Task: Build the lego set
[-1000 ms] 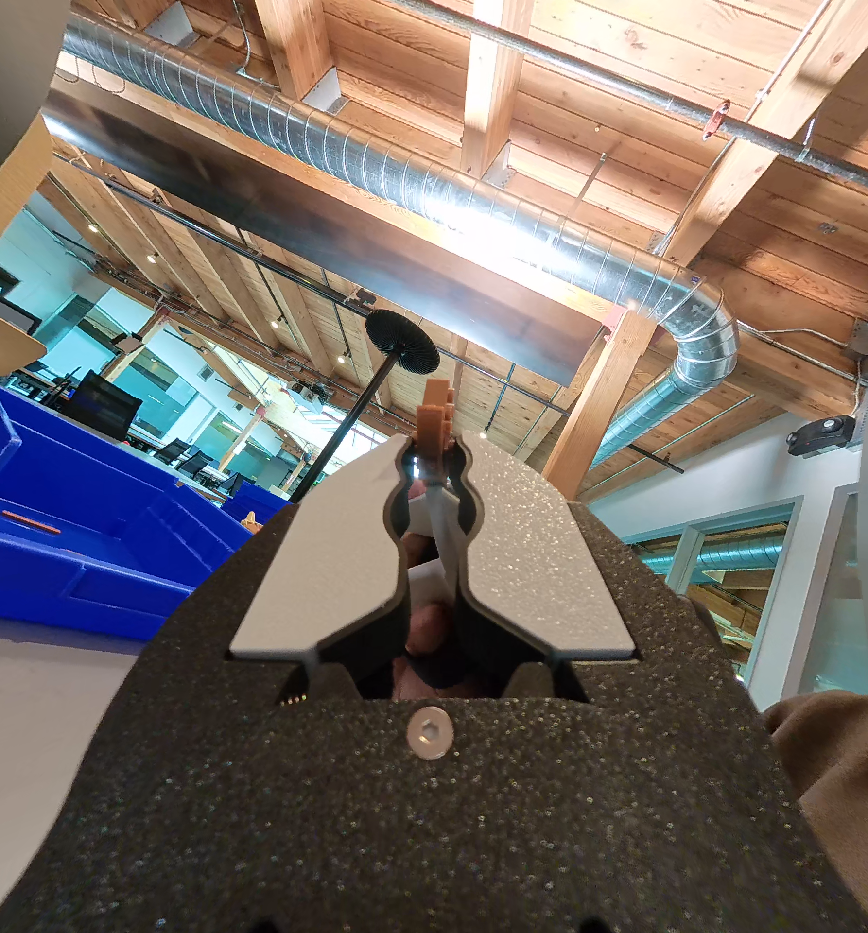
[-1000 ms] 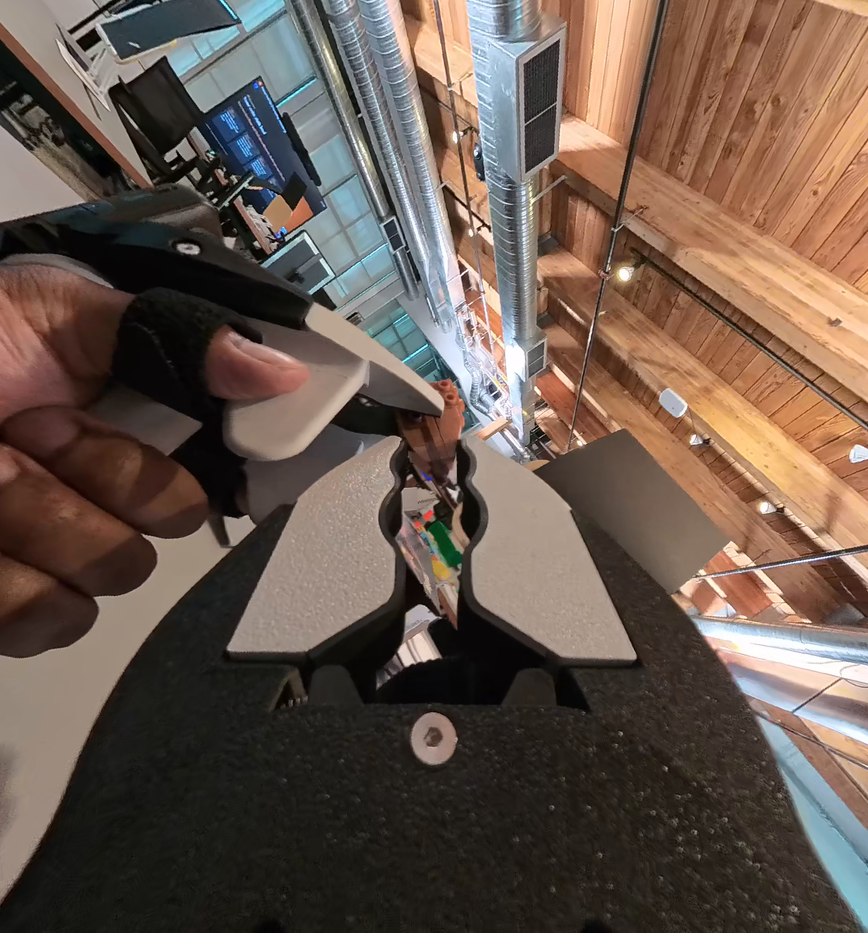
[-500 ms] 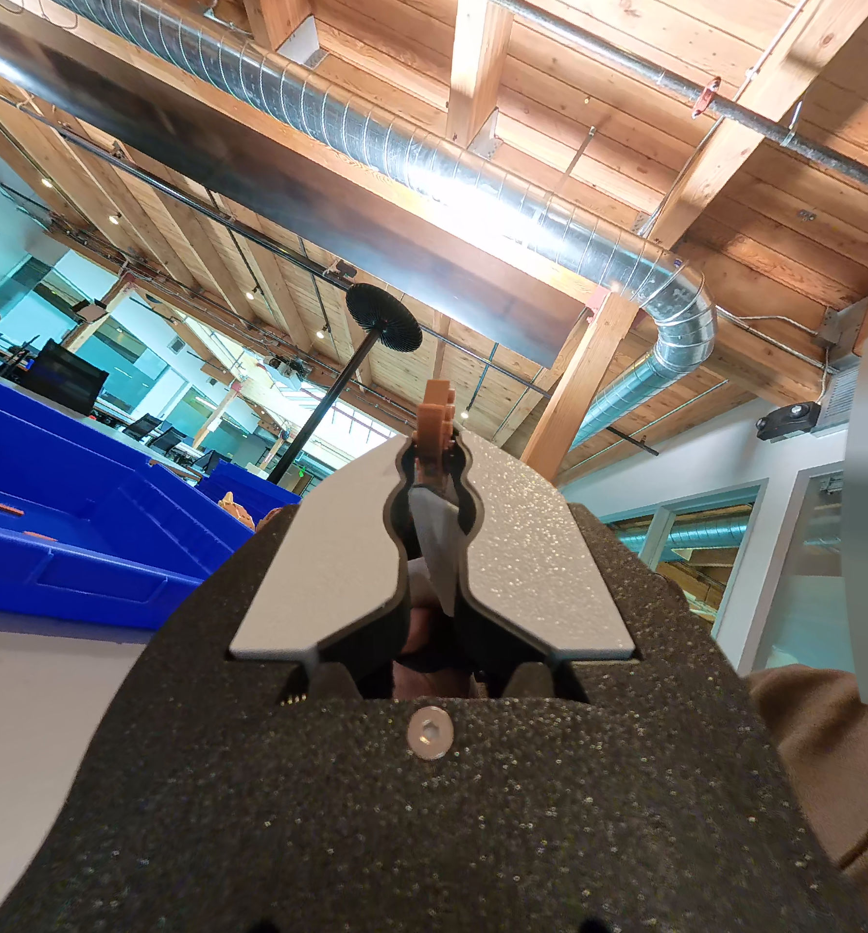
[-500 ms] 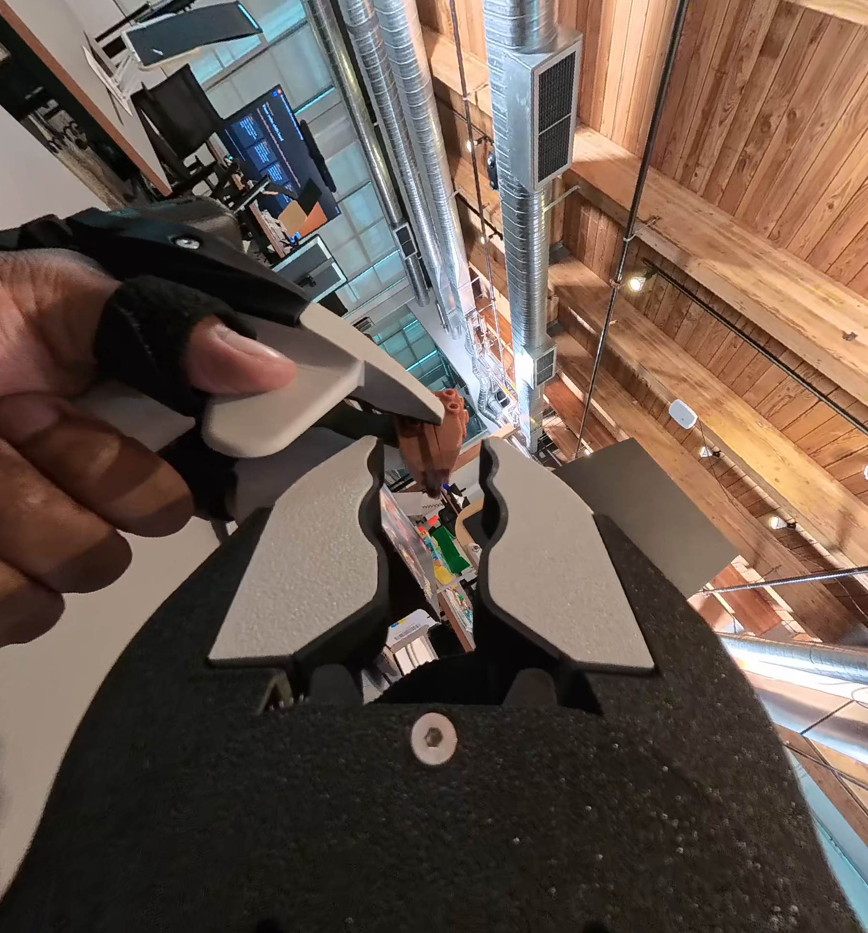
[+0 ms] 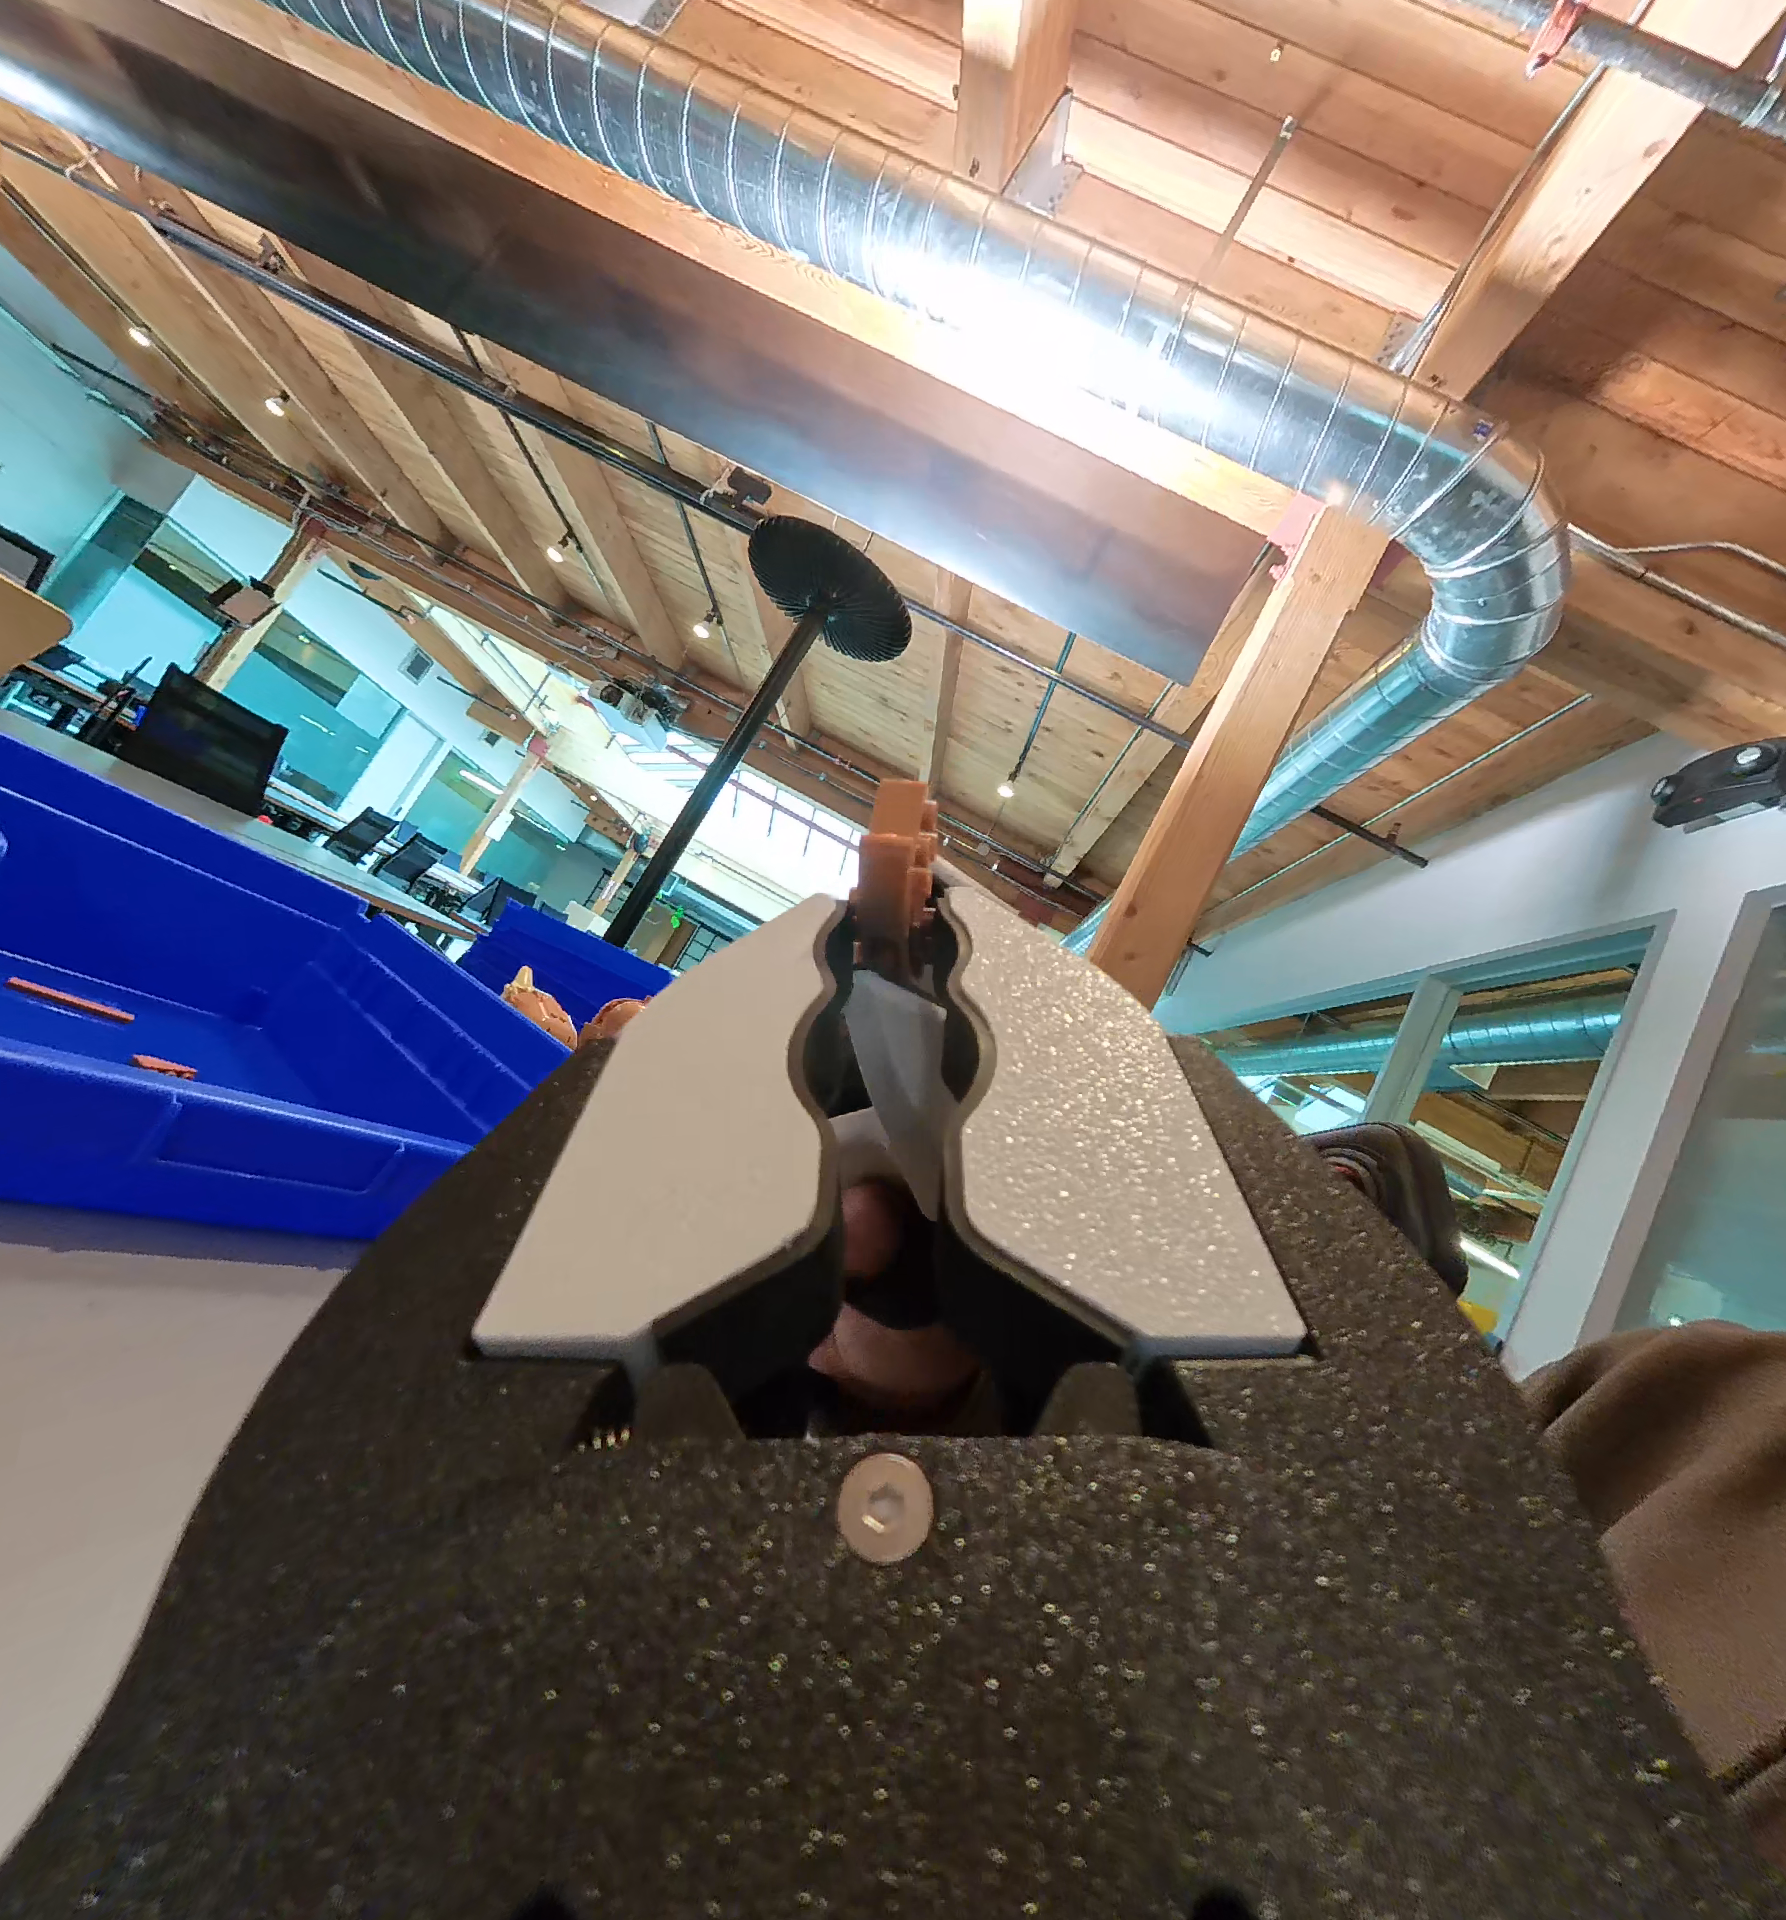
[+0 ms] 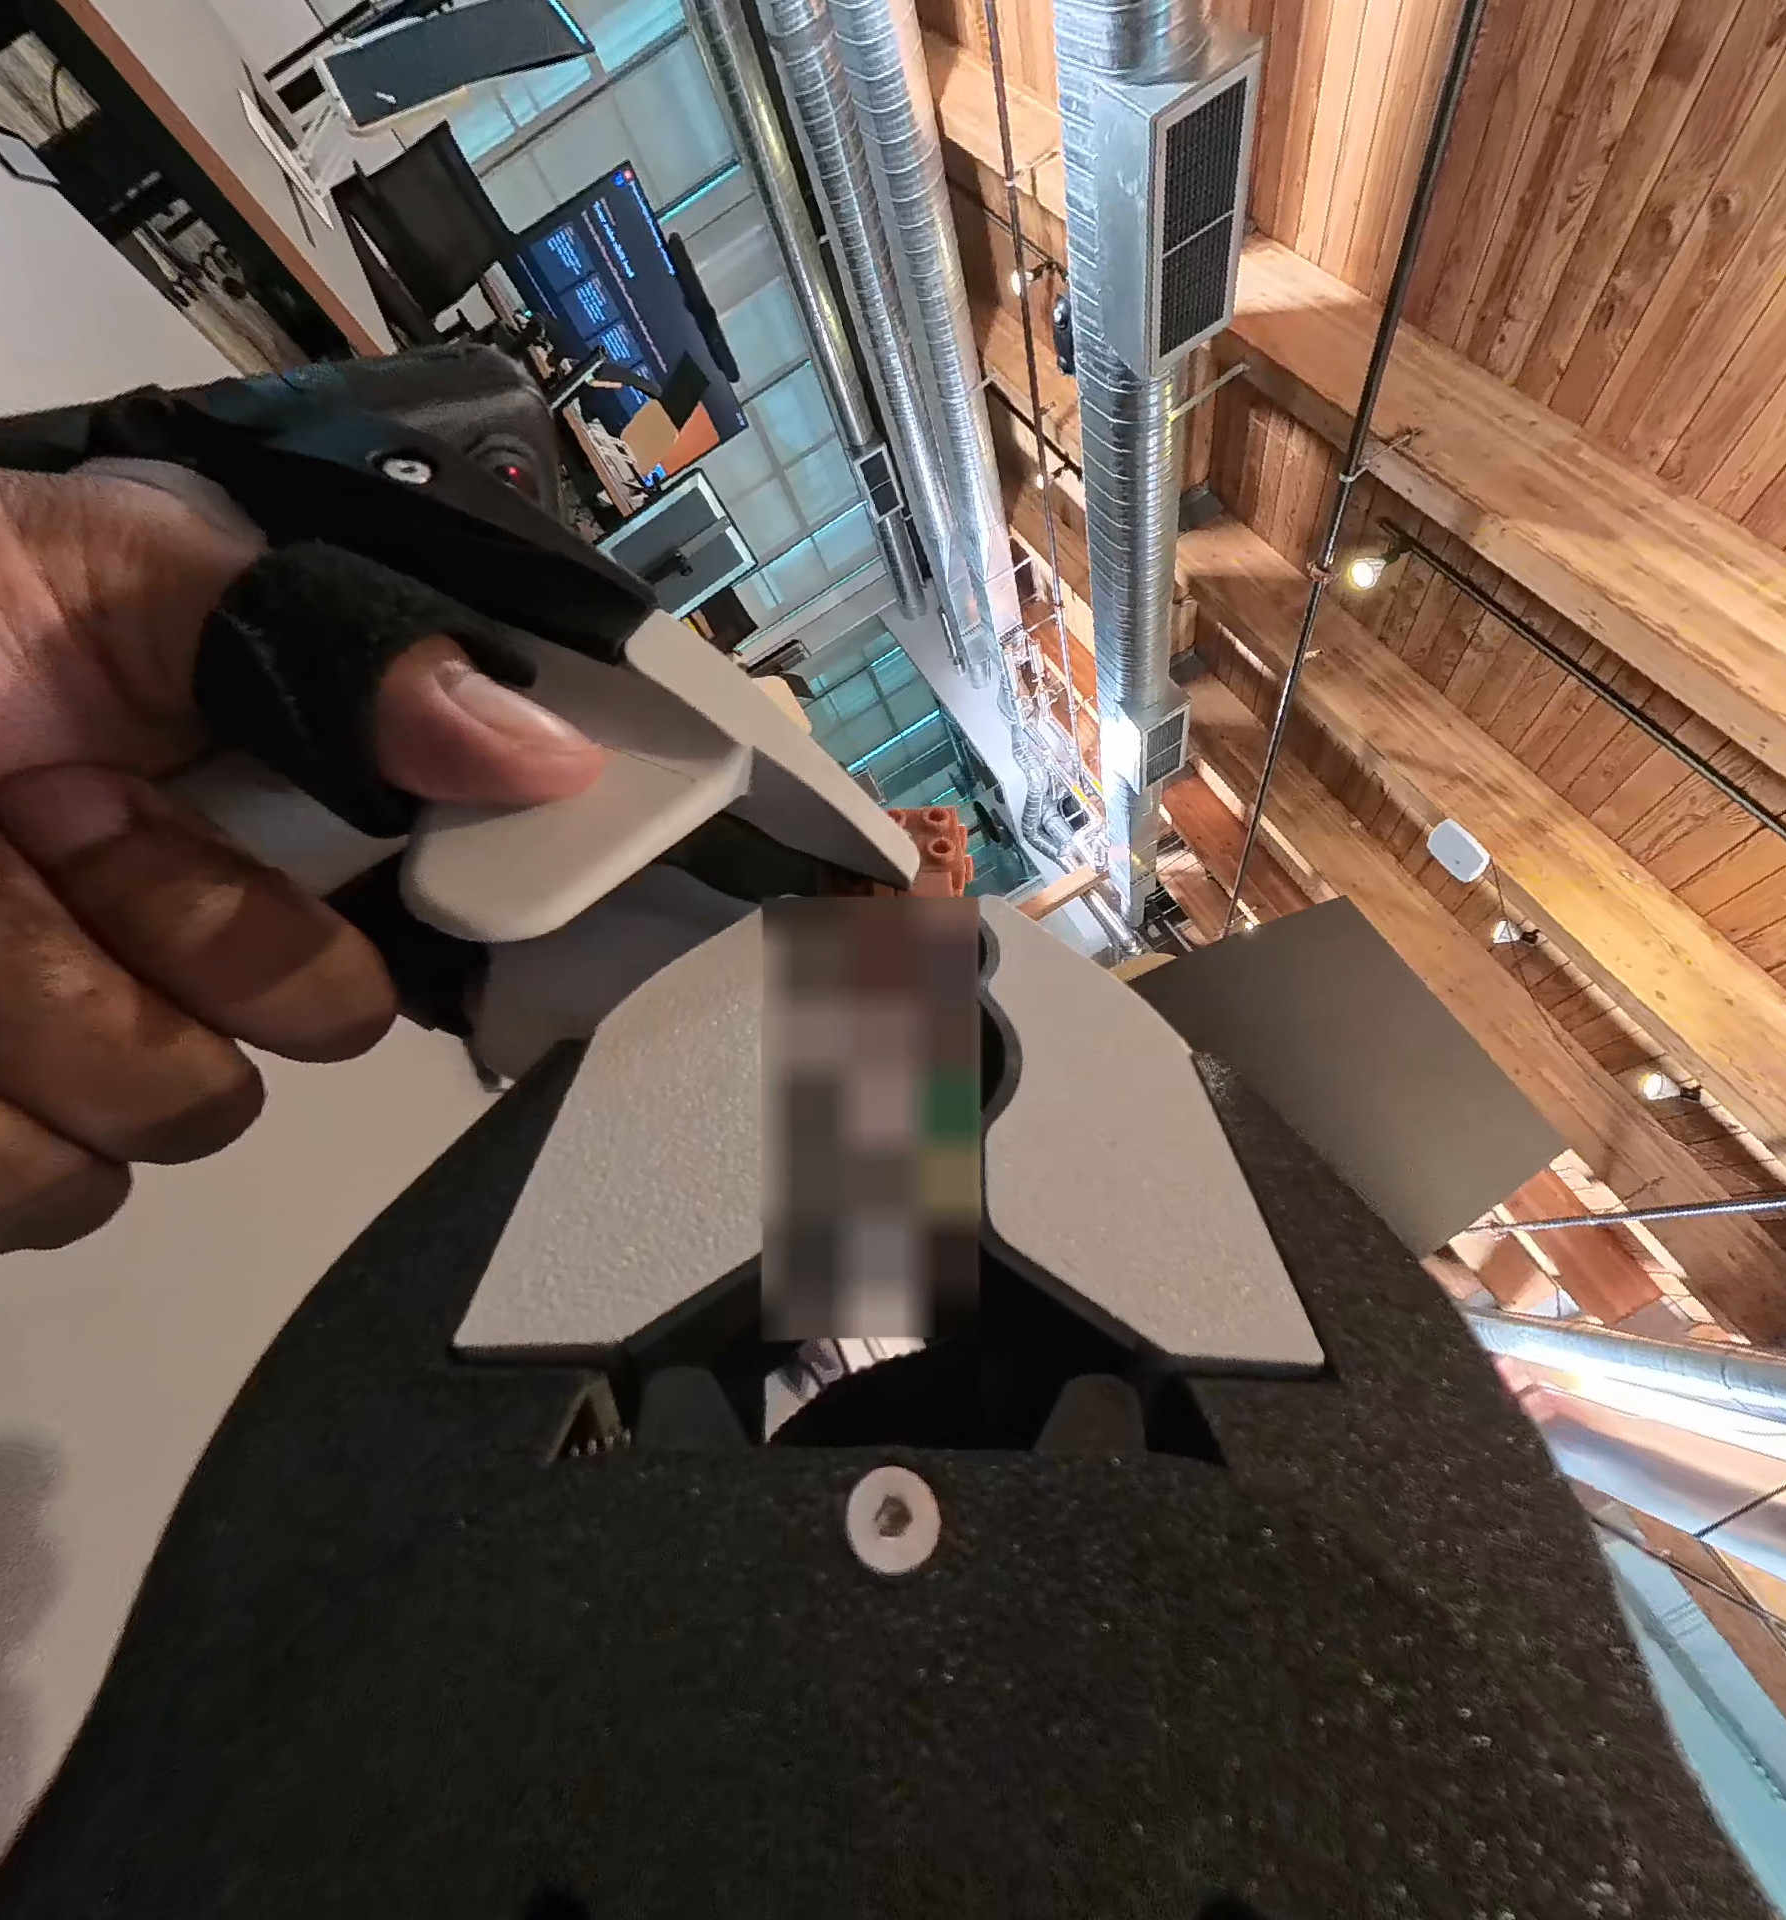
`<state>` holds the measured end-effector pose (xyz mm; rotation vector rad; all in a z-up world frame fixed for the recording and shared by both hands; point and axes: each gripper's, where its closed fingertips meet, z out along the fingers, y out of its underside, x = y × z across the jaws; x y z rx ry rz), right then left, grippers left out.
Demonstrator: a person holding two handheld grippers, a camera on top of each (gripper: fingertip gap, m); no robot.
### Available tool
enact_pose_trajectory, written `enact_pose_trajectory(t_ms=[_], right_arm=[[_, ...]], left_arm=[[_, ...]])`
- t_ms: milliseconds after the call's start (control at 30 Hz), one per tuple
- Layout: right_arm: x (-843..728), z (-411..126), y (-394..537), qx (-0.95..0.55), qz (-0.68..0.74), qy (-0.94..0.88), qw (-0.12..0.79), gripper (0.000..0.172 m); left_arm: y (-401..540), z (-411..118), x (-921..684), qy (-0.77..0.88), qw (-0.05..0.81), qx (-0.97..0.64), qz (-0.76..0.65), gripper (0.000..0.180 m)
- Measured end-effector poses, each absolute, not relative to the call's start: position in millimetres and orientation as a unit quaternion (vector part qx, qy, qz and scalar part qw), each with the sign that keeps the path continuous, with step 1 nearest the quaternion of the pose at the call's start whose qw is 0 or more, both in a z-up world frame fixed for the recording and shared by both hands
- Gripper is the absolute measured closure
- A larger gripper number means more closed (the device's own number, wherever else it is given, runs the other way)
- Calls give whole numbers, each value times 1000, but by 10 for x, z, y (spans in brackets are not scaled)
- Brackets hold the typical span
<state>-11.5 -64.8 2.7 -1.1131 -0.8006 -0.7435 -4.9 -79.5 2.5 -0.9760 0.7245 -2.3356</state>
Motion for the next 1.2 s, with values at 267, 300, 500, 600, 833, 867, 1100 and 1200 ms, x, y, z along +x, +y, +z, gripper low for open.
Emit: enact_pose_trajectory(t_ms=[267,300,500,600,833,867,1100,1200], right_arm=[[-100,-1,-635,-518,-320,-361,706,148],[-98,-4,-632,-522,-317,-359,706,148],[-88,-18,-616,-531,-307,-354,706,148],[-93,-6,-615,-523,-312,-350,711,148],[-81,37,-603,-507,-347,-322,720,142],[-83,32,-601,-509,-343,-323,720,143],[-102,-5,-602,-511,-340,-336,714,152],[-95,-4,-607,-516,-332,-337,714,152]], left_arm=[[-791,8,-32,263,246,-364,-859,166],[-789,5,-29,262,245,-365,-859,166],[-772,-3,-22,250,238,-367,-864,166],[-771,4,-25,249,238,-365,-865,166],[-673,33,-64,215,236,-359,-877,166],[-668,35,-70,213,233,-357,-879,166],[-676,33,-68,214,231,-357,-879,166],[-684,34,-64,216,236,-358,-877,166]])
